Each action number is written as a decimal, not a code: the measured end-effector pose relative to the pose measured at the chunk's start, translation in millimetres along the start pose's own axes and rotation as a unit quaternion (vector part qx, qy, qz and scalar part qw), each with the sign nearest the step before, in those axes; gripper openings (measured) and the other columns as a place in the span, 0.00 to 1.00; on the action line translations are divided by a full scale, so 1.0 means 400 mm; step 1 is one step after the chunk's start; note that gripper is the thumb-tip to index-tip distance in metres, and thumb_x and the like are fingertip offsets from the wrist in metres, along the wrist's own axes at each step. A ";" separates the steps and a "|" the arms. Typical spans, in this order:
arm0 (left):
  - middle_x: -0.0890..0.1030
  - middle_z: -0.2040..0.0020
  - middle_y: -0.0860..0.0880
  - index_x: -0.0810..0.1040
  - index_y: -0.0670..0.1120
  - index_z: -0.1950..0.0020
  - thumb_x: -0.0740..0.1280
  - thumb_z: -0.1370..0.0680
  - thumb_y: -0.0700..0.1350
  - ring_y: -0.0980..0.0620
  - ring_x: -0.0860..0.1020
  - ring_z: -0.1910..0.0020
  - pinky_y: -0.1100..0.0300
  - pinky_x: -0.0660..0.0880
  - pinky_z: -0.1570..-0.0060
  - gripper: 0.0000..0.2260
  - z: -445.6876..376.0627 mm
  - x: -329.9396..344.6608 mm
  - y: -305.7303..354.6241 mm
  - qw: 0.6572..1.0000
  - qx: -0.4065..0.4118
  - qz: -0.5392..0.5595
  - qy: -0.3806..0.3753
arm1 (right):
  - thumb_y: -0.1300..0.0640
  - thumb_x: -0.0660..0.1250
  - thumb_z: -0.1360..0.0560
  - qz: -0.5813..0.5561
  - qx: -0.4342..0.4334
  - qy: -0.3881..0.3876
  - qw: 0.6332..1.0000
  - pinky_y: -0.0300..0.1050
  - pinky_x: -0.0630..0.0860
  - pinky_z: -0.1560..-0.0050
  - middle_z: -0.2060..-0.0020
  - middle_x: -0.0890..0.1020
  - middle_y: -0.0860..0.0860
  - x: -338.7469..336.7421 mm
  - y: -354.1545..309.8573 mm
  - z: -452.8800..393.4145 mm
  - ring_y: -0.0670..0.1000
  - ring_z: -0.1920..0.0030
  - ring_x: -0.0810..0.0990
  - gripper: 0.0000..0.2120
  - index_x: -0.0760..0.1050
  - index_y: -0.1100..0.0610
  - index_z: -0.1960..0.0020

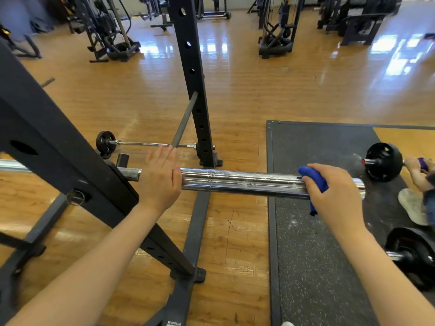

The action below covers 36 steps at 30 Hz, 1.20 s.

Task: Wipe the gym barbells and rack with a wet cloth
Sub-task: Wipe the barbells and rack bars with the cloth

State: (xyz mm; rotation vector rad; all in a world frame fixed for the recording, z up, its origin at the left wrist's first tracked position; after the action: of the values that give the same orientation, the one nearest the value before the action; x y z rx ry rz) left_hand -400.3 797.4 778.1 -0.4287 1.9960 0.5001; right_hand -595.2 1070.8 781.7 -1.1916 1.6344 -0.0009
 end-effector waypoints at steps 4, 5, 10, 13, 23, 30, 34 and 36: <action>0.77 0.39 0.36 0.75 0.33 0.38 0.49 0.22 0.45 0.38 0.74 0.36 0.44 0.62 0.33 0.24 -0.018 0.003 -0.004 1.000 -0.010 -0.004 0.011 | 0.70 0.71 0.30 -0.003 -0.049 0.021 0.999 0.43 0.69 0.48 0.52 0.83 0.56 -0.011 -0.011 0.031 0.56 0.50 0.78 0.15 0.79 0.63 0.44; 0.78 0.40 0.36 0.75 0.33 0.38 0.49 0.22 0.45 0.38 0.74 0.37 0.45 0.62 0.33 0.24 -0.020 0.007 -0.007 1.000 -0.010 -0.002 0.011 | 0.72 0.71 0.31 -0.009 -0.059 0.035 0.998 0.41 0.69 0.46 0.51 0.83 0.57 -0.019 -0.012 0.044 0.54 0.49 0.77 0.15 0.79 0.64 0.45; 0.79 0.43 0.36 0.77 0.34 0.40 0.47 0.22 0.47 0.38 0.76 0.40 0.45 0.65 0.35 0.26 -0.046 0.004 -0.002 1.000 -0.020 -0.002 -0.006 | 0.76 0.70 0.33 -0.061 -0.051 0.093 0.993 0.25 0.63 0.40 0.51 0.79 0.52 -0.035 -0.013 0.099 0.45 0.49 0.73 0.17 0.80 0.65 0.46; 0.81 0.48 0.38 0.79 0.36 0.45 0.45 0.23 0.48 0.38 0.76 0.45 0.50 0.69 0.48 0.26 -0.076 0.006 -0.002 0.998 -0.037 -0.006 -0.045 | 0.75 0.69 0.33 -0.090 -0.035 0.088 0.991 0.25 0.64 0.41 0.51 0.79 0.49 -0.026 -0.009 0.120 0.35 0.47 0.70 0.20 0.78 0.60 0.45; 0.78 0.62 0.41 0.78 0.37 0.54 0.48 0.19 0.48 0.41 0.74 0.58 0.51 0.69 0.50 0.23 -0.128 -0.006 -0.019 0.994 -0.080 0.061 -0.046 | 0.63 0.67 0.25 -0.107 0.116 0.021 0.987 0.33 0.63 0.49 0.49 0.80 0.52 -0.017 0.001 -0.061 0.47 0.49 0.72 0.12 0.79 0.59 0.41; 0.66 0.73 0.53 0.76 0.40 0.60 0.52 0.18 0.40 0.55 0.65 0.71 0.48 0.68 0.45 0.17 -0.117 -0.034 -0.009 0.992 -0.095 0.076 -0.022 | 0.66 0.67 0.26 -0.008 0.005 -0.014 1.000 0.42 0.64 0.56 0.56 0.83 0.55 0.019 -0.054 -0.010 0.51 0.56 0.74 0.09 0.81 0.61 0.47; 0.66 0.74 0.54 0.80 0.36 0.55 0.49 0.19 0.45 0.61 0.63 0.72 0.49 0.67 0.39 0.22 -0.114 -0.037 -0.007 0.994 -0.078 0.076 -0.006 | 0.73 0.70 0.32 -0.030 -0.034 0.035 0.998 0.38 0.68 0.48 0.54 0.83 0.55 0.002 -0.053 0.052 0.47 0.52 0.74 0.15 0.80 0.63 0.47; 0.69 0.74 0.50 0.81 0.36 0.56 0.48 0.21 0.46 0.56 0.64 0.74 0.49 0.68 0.40 0.23 -0.114 -0.040 -0.008 0.994 -0.069 0.080 0.007 | 0.76 0.71 0.34 -0.033 -0.048 0.056 0.997 0.29 0.66 0.43 0.53 0.83 0.56 -0.001 -0.049 0.081 0.47 0.50 0.74 0.18 0.80 0.64 0.47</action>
State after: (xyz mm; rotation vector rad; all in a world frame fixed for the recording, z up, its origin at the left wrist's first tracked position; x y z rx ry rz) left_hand -425.5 772.6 811.0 -0.3582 2.0256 0.7411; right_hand -558.4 1078.4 778.5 -1.3383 1.7077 -0.0311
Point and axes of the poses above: each hand's wrist, its own z-axis away from the middle knuckle, its own x-axis out of the palm, y = z × x, the point moved 10 cm from there along -z, towards the middle knuckle
